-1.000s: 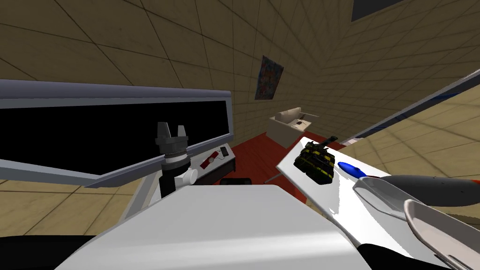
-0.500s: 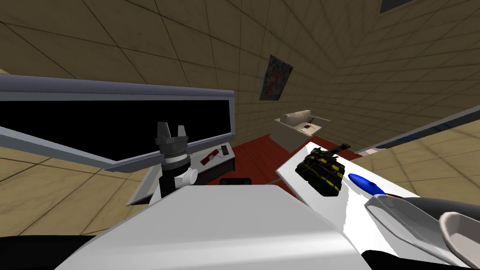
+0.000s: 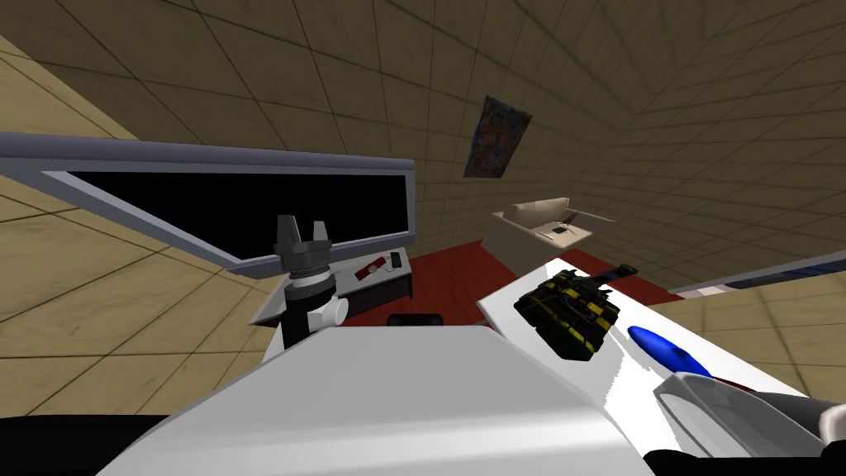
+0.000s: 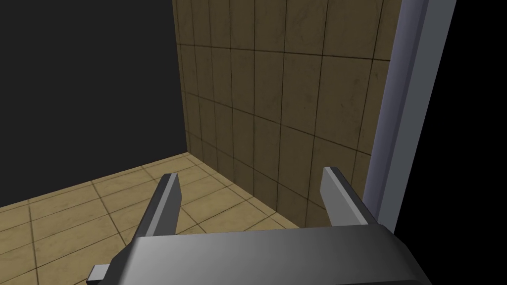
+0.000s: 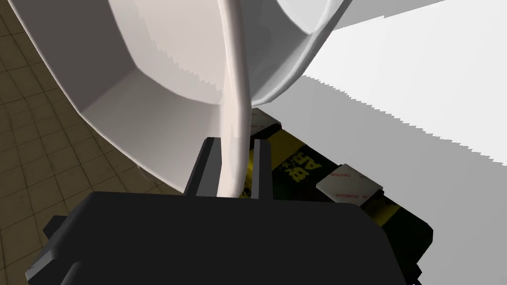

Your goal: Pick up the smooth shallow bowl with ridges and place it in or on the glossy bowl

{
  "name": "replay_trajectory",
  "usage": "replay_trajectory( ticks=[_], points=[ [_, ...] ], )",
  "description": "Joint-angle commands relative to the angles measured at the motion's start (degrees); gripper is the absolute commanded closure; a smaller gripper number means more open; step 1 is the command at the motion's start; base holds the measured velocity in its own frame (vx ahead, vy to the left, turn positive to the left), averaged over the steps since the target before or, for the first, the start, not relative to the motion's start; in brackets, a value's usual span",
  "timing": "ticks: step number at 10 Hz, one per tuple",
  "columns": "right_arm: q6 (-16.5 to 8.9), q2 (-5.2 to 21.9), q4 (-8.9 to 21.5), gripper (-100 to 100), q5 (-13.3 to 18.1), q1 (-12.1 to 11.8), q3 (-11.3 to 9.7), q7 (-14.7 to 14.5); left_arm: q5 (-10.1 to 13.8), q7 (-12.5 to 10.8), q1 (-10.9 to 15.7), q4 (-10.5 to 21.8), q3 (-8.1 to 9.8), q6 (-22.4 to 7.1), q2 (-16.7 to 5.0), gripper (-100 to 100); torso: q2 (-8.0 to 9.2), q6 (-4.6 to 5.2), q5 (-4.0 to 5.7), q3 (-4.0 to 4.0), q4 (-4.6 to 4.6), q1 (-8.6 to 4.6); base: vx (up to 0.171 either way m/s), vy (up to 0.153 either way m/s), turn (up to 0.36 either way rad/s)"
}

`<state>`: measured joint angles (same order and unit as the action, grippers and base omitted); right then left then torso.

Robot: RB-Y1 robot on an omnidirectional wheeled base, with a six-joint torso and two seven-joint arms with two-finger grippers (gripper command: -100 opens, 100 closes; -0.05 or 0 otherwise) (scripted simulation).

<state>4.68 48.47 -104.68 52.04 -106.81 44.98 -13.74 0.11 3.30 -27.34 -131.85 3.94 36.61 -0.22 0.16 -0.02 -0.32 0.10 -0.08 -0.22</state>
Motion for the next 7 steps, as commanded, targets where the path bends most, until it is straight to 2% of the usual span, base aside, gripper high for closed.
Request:
replay_trajectory(
  ticks=[1, 2, 3, 4, 7],
  points=[
    [2.04, 0.83, 1.08, 100, -0.29, -1.12, 0.4, 1.94, 0.0, 0.0, 0.0, 0.0, 0.0, 0.0, 0.0, 0, 0.0, 0.0, 0.0, 0.0, 0.0, 0.0, -0.088, -0.141, 0.207],
    [3.04, 1.21, 1.64, 100, -0.42, -1.6, 0.56, 2.92, 0.0, 0.0, 0.01, 0.0, 0.0, 0.0, 0.0, 0, 0.01, -0.05, -0.02, -0.01, 0.02, -0.01, -0.087, -0.14, 0.192],
    [2.24, 0.97, 1.35, 100, -0.35, -1.15, 0.45, 2.17, 0.0, 0.0, 0.0, 0.0, 0.0, 0.0, 0.0, 0, -0.02, -0.03, -0.01, -0.02, 0.03, 0.0, -0.035, -0.063, 0.042],
    [2.45, 1.02, 1.45, -100, -0.38, -1.19, 0.52, 2.42, 0.0, 0.0, -0.01, 0.0, 0.0, 0.0, 0.0, 0, -0.15, 0.03, -0.04, -0.09, 0.05, 0.28, -0.006, -0.014, -0.003],
    [2.42, 1.02, 1.45, -100, -0.38, -1.18, 0.52, 2.4, 0.0, 0.0, -0.01, -0.01, -0.01, 0.0, 0.01, 0, -0.32, 0.03, -0.15, -0.2, 0.11, 0.63, -0.001, -0.002, 0.0]
  ],
)
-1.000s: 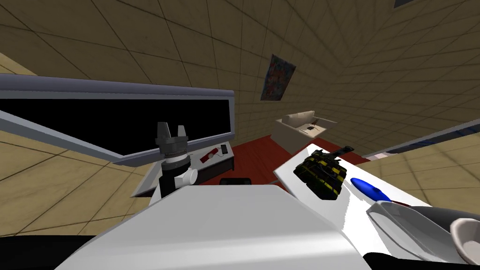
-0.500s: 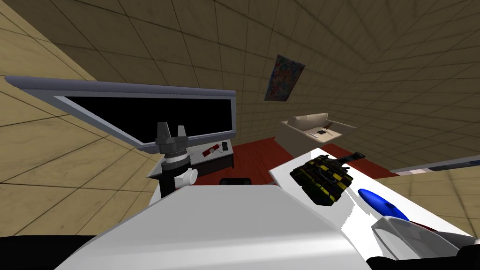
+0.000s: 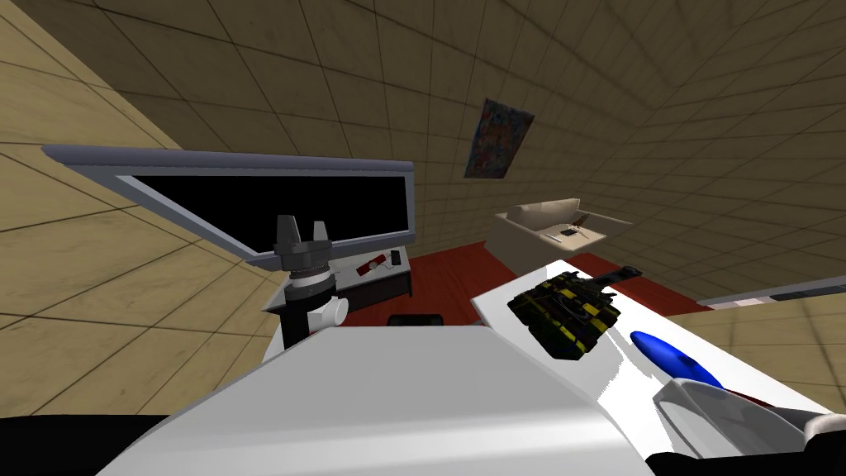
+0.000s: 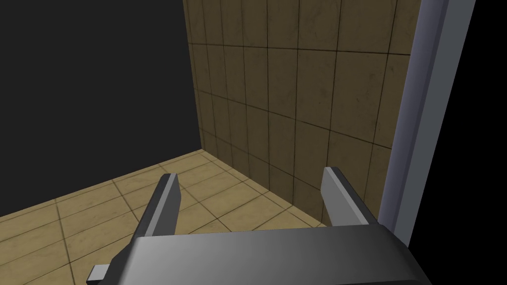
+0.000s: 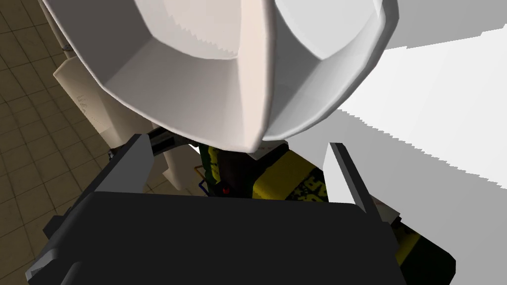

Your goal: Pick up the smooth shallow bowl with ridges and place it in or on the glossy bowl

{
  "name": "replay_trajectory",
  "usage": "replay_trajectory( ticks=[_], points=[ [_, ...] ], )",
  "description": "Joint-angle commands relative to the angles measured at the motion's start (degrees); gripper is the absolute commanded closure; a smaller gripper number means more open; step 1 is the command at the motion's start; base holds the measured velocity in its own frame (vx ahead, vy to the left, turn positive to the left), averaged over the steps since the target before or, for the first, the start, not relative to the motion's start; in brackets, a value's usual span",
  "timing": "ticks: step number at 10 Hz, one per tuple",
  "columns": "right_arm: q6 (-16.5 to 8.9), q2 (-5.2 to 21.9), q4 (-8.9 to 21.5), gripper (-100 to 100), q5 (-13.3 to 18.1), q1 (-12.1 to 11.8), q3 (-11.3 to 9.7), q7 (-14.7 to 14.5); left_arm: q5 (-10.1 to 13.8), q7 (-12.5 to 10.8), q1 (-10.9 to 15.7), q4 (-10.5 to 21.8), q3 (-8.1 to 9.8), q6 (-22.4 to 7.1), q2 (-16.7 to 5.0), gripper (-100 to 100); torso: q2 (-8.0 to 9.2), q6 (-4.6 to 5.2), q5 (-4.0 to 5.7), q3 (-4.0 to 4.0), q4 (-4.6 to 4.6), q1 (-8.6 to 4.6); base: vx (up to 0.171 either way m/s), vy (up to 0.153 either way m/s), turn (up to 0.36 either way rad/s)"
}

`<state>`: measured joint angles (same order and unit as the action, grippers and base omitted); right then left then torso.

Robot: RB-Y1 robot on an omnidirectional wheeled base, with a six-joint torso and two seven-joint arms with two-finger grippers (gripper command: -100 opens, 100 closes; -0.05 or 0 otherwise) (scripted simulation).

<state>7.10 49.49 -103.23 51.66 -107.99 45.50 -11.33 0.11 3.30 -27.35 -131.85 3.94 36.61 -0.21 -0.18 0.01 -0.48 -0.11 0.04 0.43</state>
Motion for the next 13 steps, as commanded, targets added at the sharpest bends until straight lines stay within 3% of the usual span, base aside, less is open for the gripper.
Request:
replay_trajectory(
  ticks=[1, 2, 3, 9, 10, 11, 13],
  points=[
    [0.0, 0.0, 0.0, -100, 0.0, 0.0, 0.0, 0.0, 0.0, 0.0, 0.0, 0.0, 0.0, 0.0, 0.0, 0, 0.0, 0.0, 0.0, 0.0, 0.0, 0.0, 0.0, 0.0, 0.0],
    [0.0, 0.0, 0.0, 0, 0.0, 0.0, 0.0, 0.0, 0.0, 0.0, 0.0, 0.0, 0.0, 0.0, 0.0, 0, -0.01, 0.0, 0.0, 0.0, 0.0, 0.01, 0.0, 0.0, 0.0],
    [0.65, -0.03, -0.94, -100, -0.44, -1.65, 1.69, 0.82, 0.0, 0.0, 0.0, 0.0, 0.0, 0.0, 0.0, 0, -0.01, 0.0, 0.0, -0.01, 0.0, 0.01, -0.011, -0.012, -0.025],
    [2.9, -0.12, -4.25, -100, -1.98, -7.45, 7.62, 3.68, 0.0, 0.0, 0.0, 0.0, 0.0, 0.0, 0.0, 0, 0.06, 0.0, 0.01, 0.03, -0.01, -0.05, -0.019, -0.024, -0.027],
    [2.8, -0.13, -3.81, -100, -1.83, -6.81, 7.08, 3.29, 0.0, 0.0, 0.0, 0.0, 0.0, 0.0, 0.0, 0, 0.04, 0.0, 0.01, 0.02, -0.01, -0.04, -0.006, -0.008, -0.002],
    [2.85, -0.11, -3.87, 0, -1.86, -6.92, 7.19, 3.42, 0.0, 0.0, 0.0, 0.0, 0.0, 0.0, 0.0, 0, 0.02, 0.0, 0.01, 0.01, -0.01, -0.02, 0.0, 0.0, 0.0],
    [2.84, -0.11, -3.87, 0, -1.86, -6.91, 7.18, 3.41, 0.0, 0.0, 0.0, 0.0, 0.0, 0.0, 0.0, 0, 0.0, 0.0, 0.0, 0.0, 0.0, 0.01, 0.0, 0.0, 0.0]
  ],
)
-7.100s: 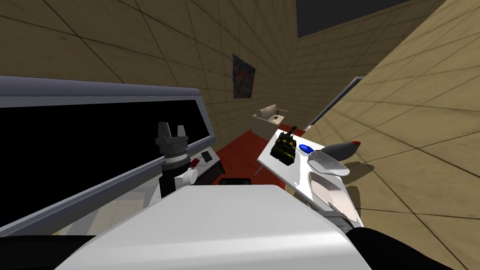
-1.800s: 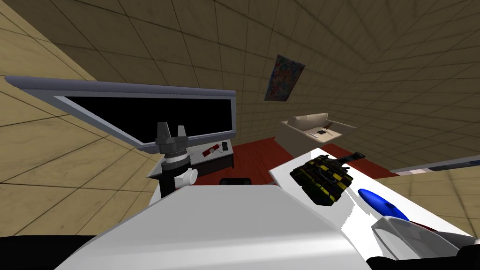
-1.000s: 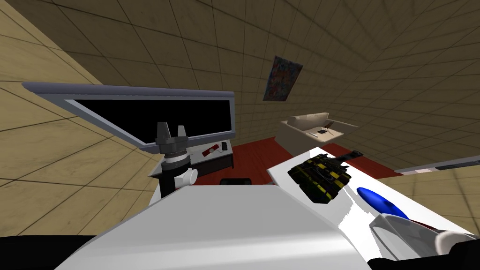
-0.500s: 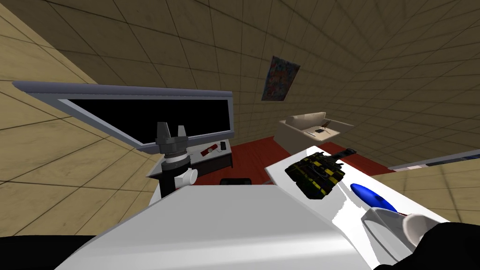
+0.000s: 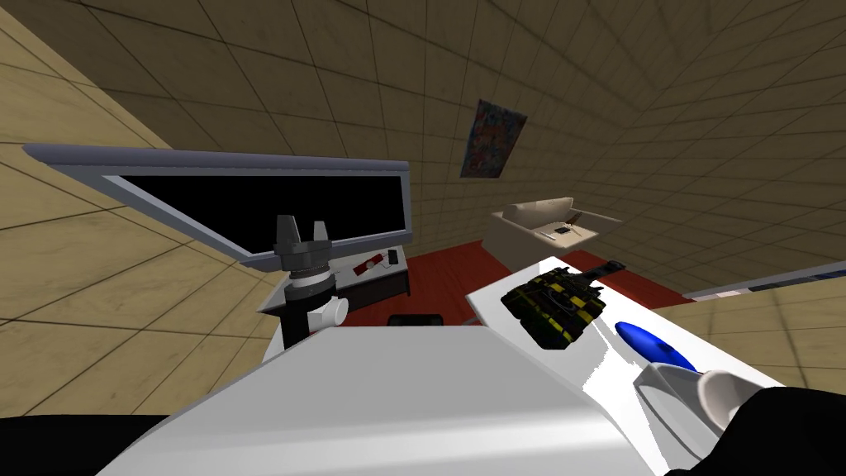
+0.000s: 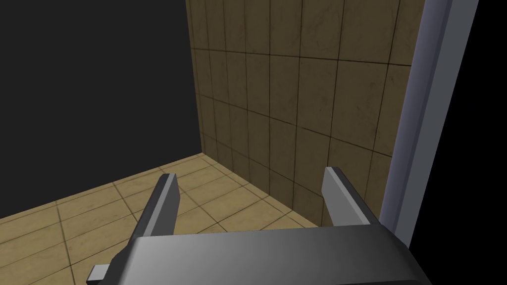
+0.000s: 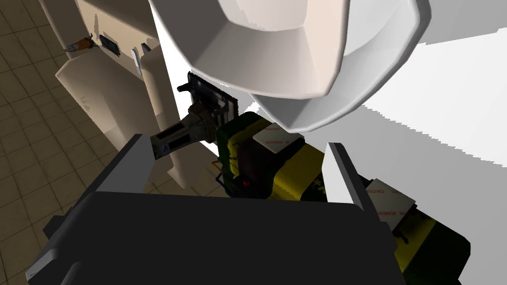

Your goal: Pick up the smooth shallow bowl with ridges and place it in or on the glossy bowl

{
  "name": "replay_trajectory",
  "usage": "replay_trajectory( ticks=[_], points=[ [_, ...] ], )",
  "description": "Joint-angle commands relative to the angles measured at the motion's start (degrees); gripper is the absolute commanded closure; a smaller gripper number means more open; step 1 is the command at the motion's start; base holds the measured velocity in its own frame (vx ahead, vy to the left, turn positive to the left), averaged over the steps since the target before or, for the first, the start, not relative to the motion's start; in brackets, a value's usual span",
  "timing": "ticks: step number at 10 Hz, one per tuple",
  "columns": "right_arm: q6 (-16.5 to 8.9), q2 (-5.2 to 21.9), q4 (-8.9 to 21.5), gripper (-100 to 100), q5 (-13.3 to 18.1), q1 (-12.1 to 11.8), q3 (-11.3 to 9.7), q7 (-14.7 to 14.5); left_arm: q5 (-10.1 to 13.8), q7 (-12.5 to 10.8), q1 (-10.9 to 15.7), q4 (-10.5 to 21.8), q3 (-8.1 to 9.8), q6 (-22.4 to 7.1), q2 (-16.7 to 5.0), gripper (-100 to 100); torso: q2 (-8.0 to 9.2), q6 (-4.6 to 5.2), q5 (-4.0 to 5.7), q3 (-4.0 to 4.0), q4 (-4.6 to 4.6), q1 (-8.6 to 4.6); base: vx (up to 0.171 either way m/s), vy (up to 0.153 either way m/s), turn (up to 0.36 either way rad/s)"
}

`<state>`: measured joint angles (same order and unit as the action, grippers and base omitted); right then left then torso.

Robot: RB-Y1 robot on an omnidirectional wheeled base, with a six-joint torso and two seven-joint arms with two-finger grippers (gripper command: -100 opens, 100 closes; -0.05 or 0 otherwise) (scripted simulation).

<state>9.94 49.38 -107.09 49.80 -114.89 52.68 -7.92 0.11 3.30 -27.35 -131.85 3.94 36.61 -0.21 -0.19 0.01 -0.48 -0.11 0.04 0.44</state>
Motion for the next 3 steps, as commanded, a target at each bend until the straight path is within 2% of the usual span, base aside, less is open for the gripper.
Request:
replay_trajectory(
  ticks=[1, 3],
  points=[
    [0.0, 0.0, 0.0, 0, 0.0, 0.0, 0.0, 0.0, 0.0, 0.0, 0.0, 0.0, 0.0, 0.0, 0.0, 0, 0.0, 0.0, 0.0, 0.0, 0.0, 0.0, 0.0, 0.0, 0.0],
    [0.0, 0.0, 0.0, 0, 0.0, 0.0, 0.0, 0.0, 0.0, 0.0, 0.0, 0.0, 0.0, 0.0, 0.0, 0, 0.0, 0.0, 0.0, 0.0, 0.0, 0.0, 0.0, 0.0, 0.0]
  ],
)
